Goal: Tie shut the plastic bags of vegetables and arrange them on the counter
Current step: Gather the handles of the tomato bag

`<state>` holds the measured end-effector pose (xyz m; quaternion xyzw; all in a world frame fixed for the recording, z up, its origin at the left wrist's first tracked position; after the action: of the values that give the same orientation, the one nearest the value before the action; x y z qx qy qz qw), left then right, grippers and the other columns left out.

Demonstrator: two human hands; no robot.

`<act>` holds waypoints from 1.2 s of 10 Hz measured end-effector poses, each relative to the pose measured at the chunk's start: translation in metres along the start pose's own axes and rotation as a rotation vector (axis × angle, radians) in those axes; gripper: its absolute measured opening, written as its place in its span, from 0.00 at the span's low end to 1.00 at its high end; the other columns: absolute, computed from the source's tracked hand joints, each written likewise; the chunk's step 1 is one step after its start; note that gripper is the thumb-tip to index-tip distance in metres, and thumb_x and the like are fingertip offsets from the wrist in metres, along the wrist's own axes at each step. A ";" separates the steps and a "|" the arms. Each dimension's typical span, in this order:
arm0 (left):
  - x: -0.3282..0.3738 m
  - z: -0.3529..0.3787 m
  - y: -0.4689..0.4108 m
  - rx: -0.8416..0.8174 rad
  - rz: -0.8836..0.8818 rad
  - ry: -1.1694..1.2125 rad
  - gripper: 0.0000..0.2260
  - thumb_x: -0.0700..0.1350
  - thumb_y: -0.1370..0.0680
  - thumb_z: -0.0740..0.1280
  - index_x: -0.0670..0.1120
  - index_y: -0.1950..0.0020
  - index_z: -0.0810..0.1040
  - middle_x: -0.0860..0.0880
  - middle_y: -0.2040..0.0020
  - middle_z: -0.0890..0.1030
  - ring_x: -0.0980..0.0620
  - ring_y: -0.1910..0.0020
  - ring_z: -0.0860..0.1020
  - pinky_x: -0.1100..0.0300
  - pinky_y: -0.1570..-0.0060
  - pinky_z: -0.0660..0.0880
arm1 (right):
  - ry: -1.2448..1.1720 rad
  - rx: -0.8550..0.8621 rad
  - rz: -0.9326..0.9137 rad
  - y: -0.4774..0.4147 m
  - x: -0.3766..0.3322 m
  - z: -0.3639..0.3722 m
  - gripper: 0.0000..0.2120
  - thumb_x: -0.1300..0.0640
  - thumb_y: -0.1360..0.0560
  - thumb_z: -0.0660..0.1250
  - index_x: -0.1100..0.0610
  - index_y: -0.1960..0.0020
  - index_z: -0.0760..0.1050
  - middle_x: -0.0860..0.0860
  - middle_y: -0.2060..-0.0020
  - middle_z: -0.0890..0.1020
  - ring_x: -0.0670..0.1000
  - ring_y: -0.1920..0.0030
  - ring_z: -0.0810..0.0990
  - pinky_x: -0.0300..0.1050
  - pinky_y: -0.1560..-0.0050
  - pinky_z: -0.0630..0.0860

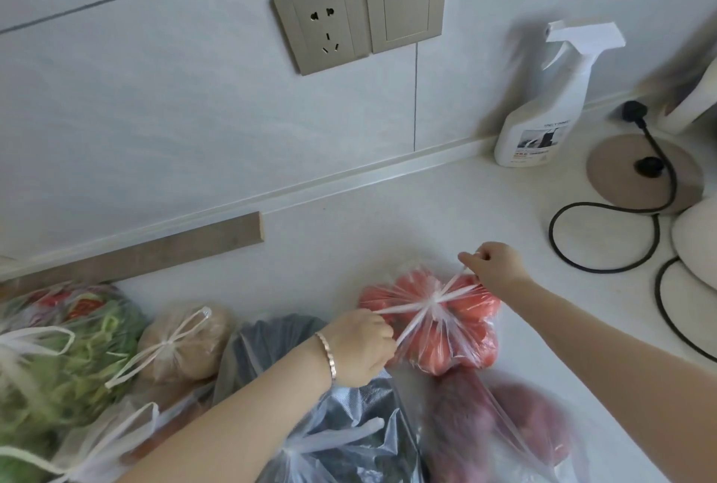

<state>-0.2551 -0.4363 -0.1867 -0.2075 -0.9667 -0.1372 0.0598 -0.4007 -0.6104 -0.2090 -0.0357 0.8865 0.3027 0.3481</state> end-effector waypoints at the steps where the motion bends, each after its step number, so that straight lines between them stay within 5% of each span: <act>1: 0.004 0.015 0.001 -0.013 0.007 -0.005 0.09 0.50 0.45 0.75 0.52 0.75 0.75 0.57 0.76 0.74 0.59 0.75 0.72 0.71 0.70 0.70 | 0.106 0.072 -0.050 0.002 0.002 0.003 0.19 0.55 0.25 0.64 0.56 0.70 0.61 0.50 0.74 0.70 0.50 0.72 0.66 0.42 0.70 0.62; 2: 0.006 0.007 0.001 0.176 -0.139 0.169 0.12 0.46 0.31 0.67 0.49 0.75 0.70 0.54 0.76 0.72 0.55 0.75 0.69 0.67 0.72 0.69 | -0.040 0.124 -0.011 0.013 0.004 -0.001 0.17 0.55 0.25 0.63 0.58 0.69 0.62 0.53 0.72 0.70 0.51 0.73 0.65 0.42 0.71 0.62; 3: -0.001 -0.001 0.003 0.315 -0.795 1.135 0.18 0.40 0.23 0.60 0.45 0.74 0.68 0.53 0.81 0.68 0.59 0.81 0.64 0.67 0.77 0.64 | -0.482 0.162 0.052 0.037 0.005 -0.013 0.18 0.58 0.25 0.64 0.60 0.71 0.65 0.54 0.74 0.72 0.52 0.71 0.67 0.43 0.65 0.66; 4: 0.004 0.000 0.003 0.699 -1.026 2.390 0.16 0.38 0.22 0.54 0.39 0.68 0.72 0.50 0.81 0.72 0.56 0.84 0.68 0.68 0.79 0.71 | -0.834 0.054 -0.034 0.074 -0.003 -0.019 0.25 0.63 0.25 0.62 0.56 0.80 0.66 0.48 0.83 0.70 0.53 0.71 0.66 0.48 0.62 0.67; 5: 0.007 -0.014 0.002 0.905 -0.851 2.698 0.14 0.30 0.23 0.50 0.35 0.57 0.75 0.43 0.67 0.83 0.50 0.72 0.82 0.60 0.71 0.80 | -0.862 -0.127 -0.142 0.106 -0.016 -0.009 0.19 0.66 0.28 0.61 0.60 0.78 0.71 0.50 0.83 0.71 0.54 0.75 0.69 0.43 0.71 0.68; 6: 0.020 -0.028 -0.012 0.749 -0.773 2.469 0.20 0.23 0.25 0.50 0.39 0.51 0.77 0.44 0.59 0.85 0.49 0.65 0.84 0.60 0.66 0.81 | -0.747 -0.273 -0.098 0.116 -0.017 0.003 0.19 0.74 0.26 0.54 0.61 0.64 0.80 0.51 0.75 0.81 0.48 0.79 0.74 0.37 0.76 0.72; 7: 0.030 -0.030 -0.025 0.516 -0.749 1.908 0.22 0.24 0.26 0.59 0.50 0.48 0.77 0.52 0.55 0.84 0.56 0.63 0.82 0.62 0.64 0.81 | -0.694 -0.434 -0.062 0.117 -0.020 0.012 0.12 0.70 0.25 0.61 0.59 0.51 0.82 0.54 0.64 0.84 0.45 0.73 0.80 0.36 0.72 0.77; 8: 0.033 -0.030 -0.031 0.362 -0.628 1.557 0.26 0.26 0.28 0.65 0.57 0.43 0.74 0.50 0.43 0.78 0.61 0.58 0.80 0.65 0.57 0.79 | -0.677 -0.483 -0.005 0.109 -0.019 0.017 0.08 0.67 0.26 0.65 0.61 0.50 0.81 0.60 0.57 0.84 0.44 0.73 0.79 0.34 0.71 0.76; 9: 0.025 -0.034 -0.029 0.288 -0.577 1.353 0.27 0.32 0.29 0.69 0.53 0.35 0.70 0.44 0.39 0.77 0.54 0.52 0.77 0.58 0.46 0.75 | -0.583 -0.534 0.022 0.103 -0.021 0.017 0.07 0.64 0.26 0.66 0.65 0.50 0.80 0.63 0.58 0.83 0.46 0.73 0.76 0.36 0.68 0.74; 10: 0.022 -0.038 -0.029 0.288 -0.630 1.120 0.18 0.46 0.31 0.72 0.55 0.42 0.76 0.46 0.52 0.82 0.49 0.55 0.80 0.52 0.46 0.77 | -0.384 -0.370 -0.011 0.099 -0.025 0.003 0.07 0.59 0.30 0.71 0.64 0.58 0.80 0.53 0.71 0.76 0.44 0.75 0.72 0.33 0.72 0.70; 11: 0.010 -0.042 -0.020 0.336 -0.705 0.977 0.06 0.46 0.27 0.70 0.48 0.52 0.81 0.53 0.65 0.78 0.56 0.64 0.75 0.65 0.61 0.73 | -0.259 -0.296 0.060 0.089 -0.012 -0.014 0.10 0.53 0.30 0.72 0.61 0.58 0.80 0.49 0.73 0.71 0.46 0.72 0.69 0.35 0.69 0.71; 12: 0.001 -0.037 0.001 0.267 -0.672 0.770 0.10 0.44 0.27 0.68 0.53 0.68 0.76 0.55 0.75 0.70 0.59 0.74 0.66 0.66 0.68 0.67 | -0.056 -0.329 0.084 0.082 0.006 -0.020 0.13 0.51 0.28 0.68 0.58 0.66 0.75 0.53 0.69 0.69 0.51 0.67 0.67 0.43 0.62 0.67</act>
<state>-0.2532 -0.4458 -0.1506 0.1889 -0.8971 -0.0906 0.3890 -0.4398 -0.5544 -0.1592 -0.0467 0.8157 0.4589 0.3491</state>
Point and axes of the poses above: each hand's wrist, its own y-axis away from the middle knuckle, its own z-axis out of the palm, x = y × z, the point moved 3 cm from there along -y, towards the middle knuckle
